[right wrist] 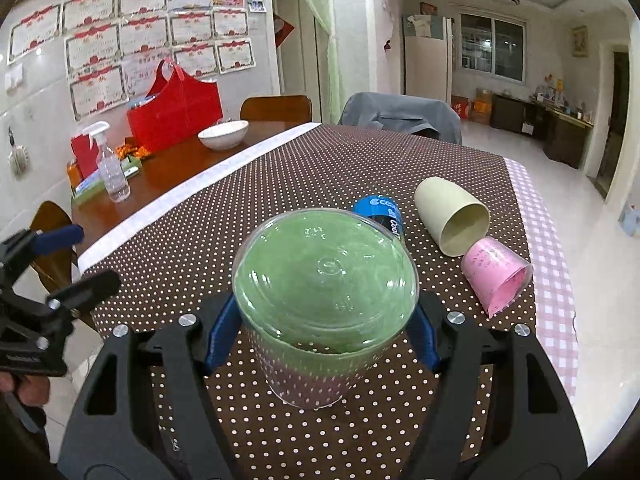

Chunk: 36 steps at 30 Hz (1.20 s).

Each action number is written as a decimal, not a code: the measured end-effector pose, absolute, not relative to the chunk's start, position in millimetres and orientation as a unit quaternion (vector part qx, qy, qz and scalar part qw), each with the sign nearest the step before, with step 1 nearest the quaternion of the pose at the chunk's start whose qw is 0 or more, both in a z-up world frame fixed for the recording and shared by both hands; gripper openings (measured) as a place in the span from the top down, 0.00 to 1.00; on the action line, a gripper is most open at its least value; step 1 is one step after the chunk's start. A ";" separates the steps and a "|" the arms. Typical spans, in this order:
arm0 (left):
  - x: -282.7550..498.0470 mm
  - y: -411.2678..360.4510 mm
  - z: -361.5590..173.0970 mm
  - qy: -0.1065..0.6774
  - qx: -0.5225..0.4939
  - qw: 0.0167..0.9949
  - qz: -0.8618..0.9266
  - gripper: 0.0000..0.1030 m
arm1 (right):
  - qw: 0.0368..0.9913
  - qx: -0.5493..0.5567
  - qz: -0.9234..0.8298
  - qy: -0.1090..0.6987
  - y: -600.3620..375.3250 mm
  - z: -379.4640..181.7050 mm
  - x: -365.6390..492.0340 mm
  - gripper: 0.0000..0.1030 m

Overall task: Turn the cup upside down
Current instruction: 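Lower the jar upright onto the tablecloth with the right gripper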

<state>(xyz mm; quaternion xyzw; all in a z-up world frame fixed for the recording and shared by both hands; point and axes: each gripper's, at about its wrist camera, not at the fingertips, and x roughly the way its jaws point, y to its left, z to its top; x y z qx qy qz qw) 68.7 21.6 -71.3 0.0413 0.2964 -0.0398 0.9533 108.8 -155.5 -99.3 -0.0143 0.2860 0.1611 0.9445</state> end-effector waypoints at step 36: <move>41.8 10.0 -38.9 0.256 0.051 0.964 -0.051 0.08 | 0.960 0.091 0.134 0.228 -204.0 -57.9 58.5 0.06</move>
